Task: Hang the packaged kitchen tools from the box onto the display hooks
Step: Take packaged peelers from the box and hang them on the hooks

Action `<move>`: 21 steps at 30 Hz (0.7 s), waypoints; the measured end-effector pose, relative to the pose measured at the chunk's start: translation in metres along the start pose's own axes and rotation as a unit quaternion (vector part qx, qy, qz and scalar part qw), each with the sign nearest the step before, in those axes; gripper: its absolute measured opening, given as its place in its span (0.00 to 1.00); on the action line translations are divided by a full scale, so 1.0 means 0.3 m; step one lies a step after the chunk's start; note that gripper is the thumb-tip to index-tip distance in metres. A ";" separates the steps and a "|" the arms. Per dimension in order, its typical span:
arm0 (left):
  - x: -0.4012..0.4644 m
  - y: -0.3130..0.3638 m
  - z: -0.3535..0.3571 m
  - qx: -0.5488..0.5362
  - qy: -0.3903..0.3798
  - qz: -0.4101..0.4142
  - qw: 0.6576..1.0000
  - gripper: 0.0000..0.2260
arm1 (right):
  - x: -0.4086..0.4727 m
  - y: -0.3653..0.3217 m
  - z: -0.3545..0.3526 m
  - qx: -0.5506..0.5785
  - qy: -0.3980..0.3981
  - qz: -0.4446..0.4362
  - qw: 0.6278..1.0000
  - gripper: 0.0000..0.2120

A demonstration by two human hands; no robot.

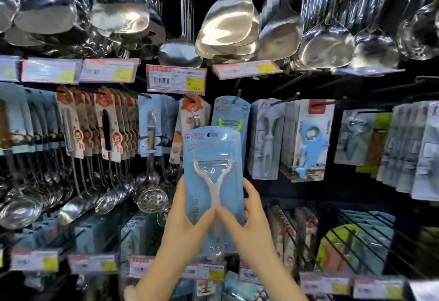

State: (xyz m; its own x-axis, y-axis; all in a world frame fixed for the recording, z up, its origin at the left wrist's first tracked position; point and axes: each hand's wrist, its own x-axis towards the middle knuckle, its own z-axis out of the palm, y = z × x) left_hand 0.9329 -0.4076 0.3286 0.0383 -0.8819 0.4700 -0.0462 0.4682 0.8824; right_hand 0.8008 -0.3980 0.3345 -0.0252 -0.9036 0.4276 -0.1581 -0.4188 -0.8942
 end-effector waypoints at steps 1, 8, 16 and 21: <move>0.001 0.007 0.013 -0.003 -0.017 0.004 1.000 0.33 | -0.002 -0.004 -0.011 0.016 0.017 -0.008 1.000 0.30; 0.051 0.108 0.087 0.034 -0.037 0.066 0.997 0.35 | 0.059 -0.090 -0.090 0.013 0.087 -0.096 0.991 0.29; 0.140 0.156 0.096 0.044 -0.014 0.091 0.995 0.35 | 0.145 -0.146 -0.114 0.015 0.085 -0.119 0.989 0.30; 0.127 0.150 0.100 0.050 -0.018 0.088 0.995 0.35 | 0.144 -0.111 -0.106 0.011 0.089 -0.116 0.989 0.29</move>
State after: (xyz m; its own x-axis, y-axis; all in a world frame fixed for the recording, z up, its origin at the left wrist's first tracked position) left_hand 0.9022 -0.4218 0.3856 -0.0157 -0.7890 0.6142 -0.1486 0.6093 0.7789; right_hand 0.7735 -0.4201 0.3869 -0.1648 -0.7540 0.6358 -0.1587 -0.6160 -0.7716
